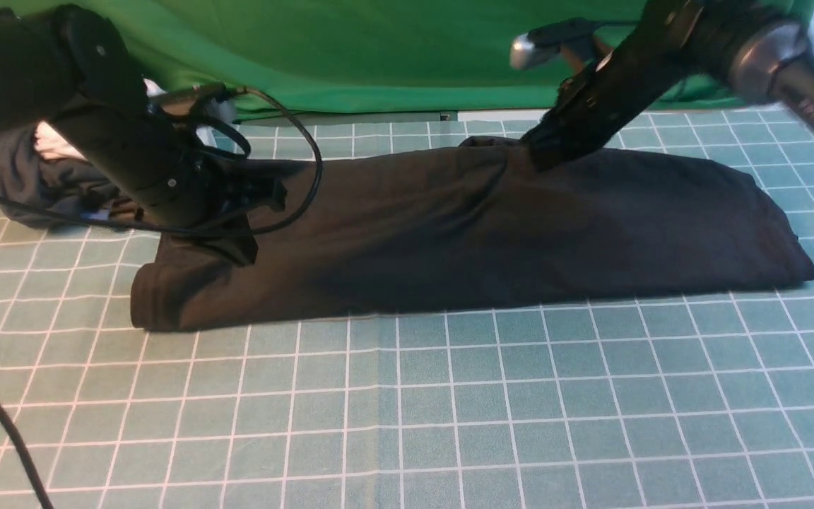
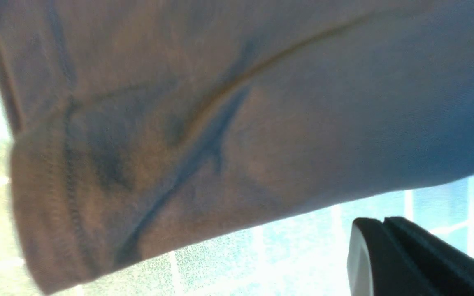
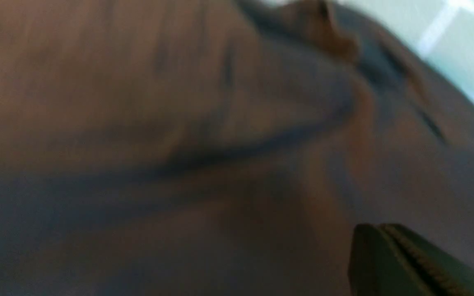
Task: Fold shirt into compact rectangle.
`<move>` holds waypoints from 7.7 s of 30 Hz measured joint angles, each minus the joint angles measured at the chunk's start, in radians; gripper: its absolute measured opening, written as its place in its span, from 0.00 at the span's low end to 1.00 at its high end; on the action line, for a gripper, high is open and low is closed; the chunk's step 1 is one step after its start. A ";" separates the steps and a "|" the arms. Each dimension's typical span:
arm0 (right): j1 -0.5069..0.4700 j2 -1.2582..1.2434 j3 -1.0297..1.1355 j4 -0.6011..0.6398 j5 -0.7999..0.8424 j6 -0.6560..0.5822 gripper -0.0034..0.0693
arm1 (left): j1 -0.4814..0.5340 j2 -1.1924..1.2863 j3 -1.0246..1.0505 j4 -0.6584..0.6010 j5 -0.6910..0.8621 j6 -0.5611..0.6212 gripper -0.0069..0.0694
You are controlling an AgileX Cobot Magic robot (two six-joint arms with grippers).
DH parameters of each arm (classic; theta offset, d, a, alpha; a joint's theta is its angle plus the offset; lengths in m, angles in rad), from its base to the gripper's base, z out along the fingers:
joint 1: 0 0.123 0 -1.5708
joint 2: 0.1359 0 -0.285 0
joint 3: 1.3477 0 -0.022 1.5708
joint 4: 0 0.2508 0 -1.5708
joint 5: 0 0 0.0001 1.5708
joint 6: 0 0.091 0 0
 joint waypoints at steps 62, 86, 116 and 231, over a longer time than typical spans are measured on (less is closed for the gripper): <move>-0.379 -0.218 0.312 -0.386 0.089 0.276 0.11 | 0.000 -0.746 0.596 -0.028 -0.201 0.005 0.11; 0.240 -0.268 0.175 -0.076 -0.057 0.460 0.11 | 0.000 -0.746 0.596 -0.031 -0.258 0.005 0.11; 0.431 -0.085 0.110 0.192 -0.229 0.364 0.74 | 0.000 -0.746 0.596 -0.031 -0.243 0.025 0.11; 0.140 -0.430 0.685 0.020 0.115 0.126 0.11 | -0.058 -0.196 0.417 -0.103 -0.149 -0.108 0.15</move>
